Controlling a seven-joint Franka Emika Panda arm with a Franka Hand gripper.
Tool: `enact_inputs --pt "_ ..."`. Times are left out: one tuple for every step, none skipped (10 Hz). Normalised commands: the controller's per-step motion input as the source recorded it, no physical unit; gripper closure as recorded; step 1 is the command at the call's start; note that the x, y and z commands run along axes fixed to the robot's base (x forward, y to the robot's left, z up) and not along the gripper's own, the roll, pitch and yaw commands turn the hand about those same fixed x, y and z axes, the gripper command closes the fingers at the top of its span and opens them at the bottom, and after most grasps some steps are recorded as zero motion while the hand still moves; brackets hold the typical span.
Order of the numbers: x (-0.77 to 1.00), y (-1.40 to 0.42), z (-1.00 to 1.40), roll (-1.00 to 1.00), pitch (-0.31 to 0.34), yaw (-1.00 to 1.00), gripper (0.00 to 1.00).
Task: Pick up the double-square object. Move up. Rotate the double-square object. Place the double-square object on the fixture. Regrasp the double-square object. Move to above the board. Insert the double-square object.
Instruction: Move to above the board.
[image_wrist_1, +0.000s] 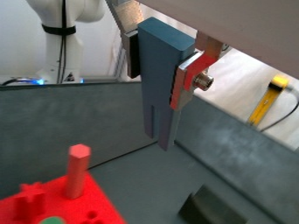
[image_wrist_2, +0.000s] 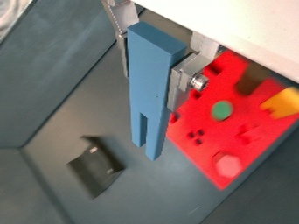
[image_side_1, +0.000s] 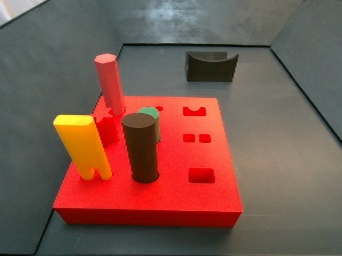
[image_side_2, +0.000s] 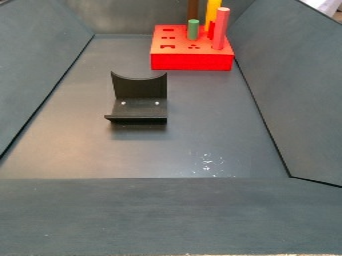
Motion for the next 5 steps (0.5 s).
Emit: enact_inputs --pt "-0.18 0.05 0.01 -1.00 -0.142 -0.11 1.00" --pt "-0.15 0.07 0.00 -1.00 -0.153 -0.11 1.00" --pt "-0.14 0.07 0.01 -1.00 -0.167 -0.11 1.00" --pt "-0.13 0.07 0.00 -1.00 -0.190 -0.10 1.00" --pt "-0.12 0.07 0.00 -0.99 -0.215 -0.10 1.00"
